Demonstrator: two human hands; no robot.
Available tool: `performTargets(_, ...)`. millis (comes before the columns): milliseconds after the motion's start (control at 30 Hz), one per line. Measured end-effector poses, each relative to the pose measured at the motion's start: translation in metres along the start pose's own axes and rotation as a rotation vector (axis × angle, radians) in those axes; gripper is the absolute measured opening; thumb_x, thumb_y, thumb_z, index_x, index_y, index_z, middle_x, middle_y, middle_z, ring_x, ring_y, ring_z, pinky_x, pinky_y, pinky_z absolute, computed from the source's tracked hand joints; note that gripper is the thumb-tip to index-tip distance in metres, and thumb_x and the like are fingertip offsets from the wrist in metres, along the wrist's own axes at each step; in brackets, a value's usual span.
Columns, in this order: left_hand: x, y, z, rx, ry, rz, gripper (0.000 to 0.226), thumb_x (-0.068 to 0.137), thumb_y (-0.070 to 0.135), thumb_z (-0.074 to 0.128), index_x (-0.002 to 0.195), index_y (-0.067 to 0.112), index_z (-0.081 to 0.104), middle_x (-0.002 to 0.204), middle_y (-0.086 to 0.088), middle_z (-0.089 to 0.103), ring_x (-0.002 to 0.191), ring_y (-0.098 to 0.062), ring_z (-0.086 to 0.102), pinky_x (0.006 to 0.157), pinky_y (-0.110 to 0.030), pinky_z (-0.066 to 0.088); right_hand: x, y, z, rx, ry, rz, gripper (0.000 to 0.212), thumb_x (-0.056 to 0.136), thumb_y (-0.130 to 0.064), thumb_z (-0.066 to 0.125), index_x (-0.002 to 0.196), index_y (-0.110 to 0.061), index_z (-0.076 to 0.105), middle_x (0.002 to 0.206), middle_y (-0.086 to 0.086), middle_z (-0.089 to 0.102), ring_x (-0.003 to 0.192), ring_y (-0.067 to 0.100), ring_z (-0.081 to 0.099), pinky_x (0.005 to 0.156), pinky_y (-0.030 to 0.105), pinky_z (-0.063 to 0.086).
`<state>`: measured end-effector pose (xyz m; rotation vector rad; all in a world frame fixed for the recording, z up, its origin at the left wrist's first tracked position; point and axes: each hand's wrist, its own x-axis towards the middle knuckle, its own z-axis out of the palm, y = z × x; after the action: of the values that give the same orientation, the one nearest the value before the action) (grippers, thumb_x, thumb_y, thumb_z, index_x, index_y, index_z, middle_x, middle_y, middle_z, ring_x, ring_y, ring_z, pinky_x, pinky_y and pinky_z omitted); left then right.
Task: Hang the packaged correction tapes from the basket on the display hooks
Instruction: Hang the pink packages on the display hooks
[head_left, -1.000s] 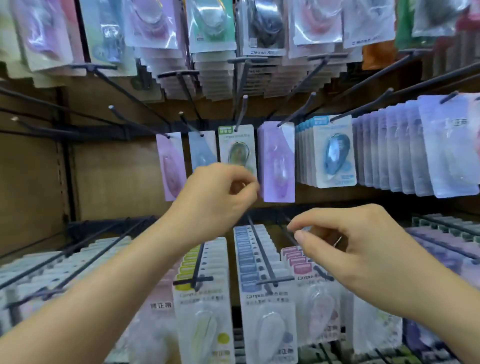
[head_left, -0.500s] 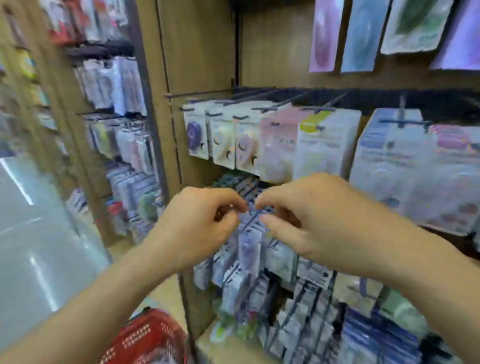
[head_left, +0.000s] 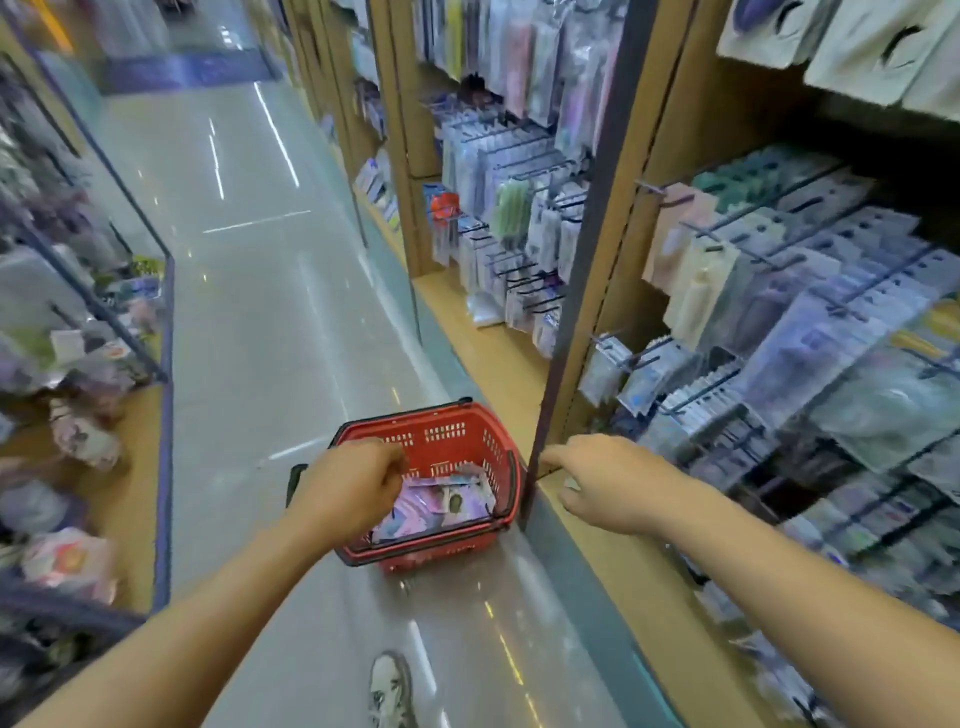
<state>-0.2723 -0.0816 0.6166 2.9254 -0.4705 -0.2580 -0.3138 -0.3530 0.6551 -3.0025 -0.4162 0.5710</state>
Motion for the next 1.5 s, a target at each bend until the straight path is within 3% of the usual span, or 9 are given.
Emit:
performTargets(100,0.010,-0.059,0.043,-0.034,-0.085,-0.128,0.015,0.087,0.018,0.050,0.091,0.019,0.064,0.101,-0.004,0.071,0.092,-0.029,0.065,0.073,-0.035,0.053,0.060,-0.013,0.040,0.086,-0.081,0.029,0.036,0.093,-0.025,0.049,0.128,-0.018,0.053,0.118,0.011,0.059,0.112,0.033,0.058,0.089,0.043,0.050)
performTargets(300,0.053,-0.161,0.111,-0.198,-0.196,-0.350,0.029,0.093,0.011,0.051,0.116,0.017,0.068,0.122,-0.009,0.066,0.110,-0.031,0.063,0.087,-0.035,0.049,0.174,-0.036,0.131,0.244,-0.208,0.180,0.048,0.094,-0.027,0.049,0.142,-0.025,0.043,0.129,0.011,0.056,0.122,0.032,0.055,0.095,0.038,0.047)
performTargets(600,0.168,-0.238,0.261,-0.347,-0.309,-0.470,0.020,0.087,0.011,0.055,0.102,0.014,0.069,0.106,-0.012,0.069,0.097,-0.033,0.064,0.080,-0.038,0.051,0.359,-0.031,0.265,0.387,-0.288,0.319,0.040,0.096,-0.025,0.051,0.136,-0.018,0.054,0.124,0.015,0.060,0.115,0.035,0.058,0.093,0.040,0.048)
performTargets(900,0.287,-0.260,0.502,-0.362,-0.516,-0.391,0.037,0.083,0.016,0.064,0.119,0.020,0.065,0.120,-0.009,0.068,0.111,-0.030,0.061,0.088,-0.038,0.051,0.530,0.032,0.458,0.440,-0.434,0.278,0.061,0.094,-0.019,0.055,0.151,-0.015,0.032,0.147,0.016,0.042,0.132,0.034,0.044,0.100,0.041,0.044)
performTargets(1100,0.346,-0.264,0.635,-0.145,-0.605,-0.185,0.063,0.088,0.014,0.062,0.144,0.019,0.034,0.145,-0.007,0.041,0.131,-0.032,0.038,0.101,-0.045,0.043,0.618,0.045,0.563,0.658,-0.407,0.464,0.041,0.093,-0.020,0.059,0.131,-0.009,0.051,0.120,0.015,0.063,0.099,0.030,0.059,0.082,0.035,0.048)
performTargets(1267,0.362,-0.271,0.700,-0.245,-0.603,-0.083,0.048,0.089,0.024,0.067,0.132,0.017,0.047,0.126,-0.014,0.053,0.112,-0.039,0.056,0.089,-0.047,0.049,0.672,0.026,0.626,0.816,-0.290,0.561,0.027,0.094,-0.032,0.056,0.109,-0.011,0.066,0.110,0.013,0.067,0.103,0.030,0.061,0.084,0.033,0.045)
performTargets(1333,0.360,-0.278,0.709,-0.366,-0.468,-0.227,0.037,0.086,0.028,0.070,0.119,0.018,0.057,0.105,-0.011,0.065,0.099,-0.035,0.064,0.080,-0.043,0.052,0.685,0.014,0.642,0.778,-0.323,0.529,0.031,0.094,-0.031,0.057,0.117,-0.011,0.064,0.116,0.014,0.067,0.109,0.034,0.060,0.084,0.033,0.043)
performTargets(1400,0.361,-0.286,0.705,-0.617,-0.242,-0.580,0.024,0.084,0.027,0.072,0.105,0.019,0.066,0.078,0.000,0.065,0.084,-0.028,0.066,0.070,-0.033,0.050,0.692,0.007,0.649,0.784,-0.332,0.525,0.040,0.092,-0.033,0.064,0.124,-0.010,0.059,0.120,0.013,0.064,0.108,0.032,0.059,0.081,0.032,0.042)
performTargets(1500,0.368,-0.301,0.697,-0.875,0.073,-1.073,0.019,0.082,0.013,0.071,0.101,0.018,0.069,0.084,0.004,0.068,0.088,-0.022,0.067,0.077,-0.028,0.051,0.691,0.006,0.652,0.978,-0.380,0.572,0.031,0.087,-0.021,0.073,0.112,-0.015,0.057,0.100,0.010,0.064,0.079,0.023,0.058,0.061,0.028,0.043)
